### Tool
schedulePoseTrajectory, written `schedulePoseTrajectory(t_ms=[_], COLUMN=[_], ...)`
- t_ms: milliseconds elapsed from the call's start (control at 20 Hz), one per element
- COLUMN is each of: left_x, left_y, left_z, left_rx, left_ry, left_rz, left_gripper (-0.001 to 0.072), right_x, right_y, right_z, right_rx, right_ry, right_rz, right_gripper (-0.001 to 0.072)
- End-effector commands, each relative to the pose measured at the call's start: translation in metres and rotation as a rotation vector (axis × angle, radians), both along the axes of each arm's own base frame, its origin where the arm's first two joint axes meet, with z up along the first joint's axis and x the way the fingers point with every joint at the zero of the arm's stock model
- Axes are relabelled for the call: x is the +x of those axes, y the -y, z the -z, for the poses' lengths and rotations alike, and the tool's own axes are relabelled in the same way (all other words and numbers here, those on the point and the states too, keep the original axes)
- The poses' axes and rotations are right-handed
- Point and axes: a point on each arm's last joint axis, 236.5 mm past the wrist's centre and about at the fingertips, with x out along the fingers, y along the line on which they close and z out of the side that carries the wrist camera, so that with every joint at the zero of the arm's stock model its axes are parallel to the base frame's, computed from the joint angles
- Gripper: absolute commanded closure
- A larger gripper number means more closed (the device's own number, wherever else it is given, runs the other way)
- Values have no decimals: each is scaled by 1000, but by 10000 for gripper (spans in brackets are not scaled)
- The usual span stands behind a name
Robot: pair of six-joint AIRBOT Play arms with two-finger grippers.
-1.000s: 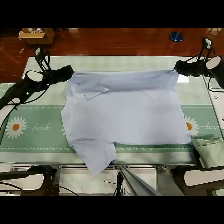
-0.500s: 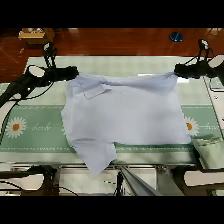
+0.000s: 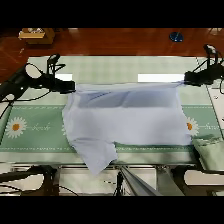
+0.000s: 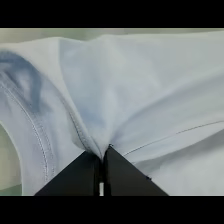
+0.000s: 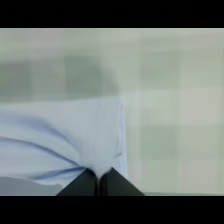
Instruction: Fold the shirts.
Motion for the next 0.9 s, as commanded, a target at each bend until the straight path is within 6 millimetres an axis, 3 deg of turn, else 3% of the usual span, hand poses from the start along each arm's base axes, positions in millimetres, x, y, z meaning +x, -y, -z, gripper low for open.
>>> schedulePoseTrajectory(t_ms=[0, 200, 400, 450, 500, 550, 600, 750, 850], left_x=[-9, -6, -8, -8, -11, -15, -20, -38, -66], left_y=[-18, -23, -10, -10, -11, -16, -26, -56, -67], left_z=[9, 26, 40, 39, 34, 26, 16, -24, -34], left_rx=[51, 48, -19, -20, -15, -5, 11, -7, -41], left_ry=[-48, -77, -126, -128, -138, -157, -187, -193, -181], left_rz=[-1, -21, -44, -42, -16, 11, 28, 26, -37], left_gripper=[681, 680, 676, 619, 462, 329, 245, 243, 242], right_x=[-26, -25, -26, -27, -32, -43, -47, -79, -120], right_y=[-9, -19, -22, -22, -24, -19, -8, 35, 51], right_z=[26, 38, 42, 41, 39, 36, 27, 3, 10], right_rx=[69, 118, 132, 134, 129, 100, 89, 64, 149], right_ry=[-150, -173, -185, -187, -201, -230, -224, -244, -238], right_rz=[-11, -6, -4, -8, -58, -133, -107, 29, 161], right_gripper=[679, 679, 670, 563, 435, 386, 385, 346, 273])
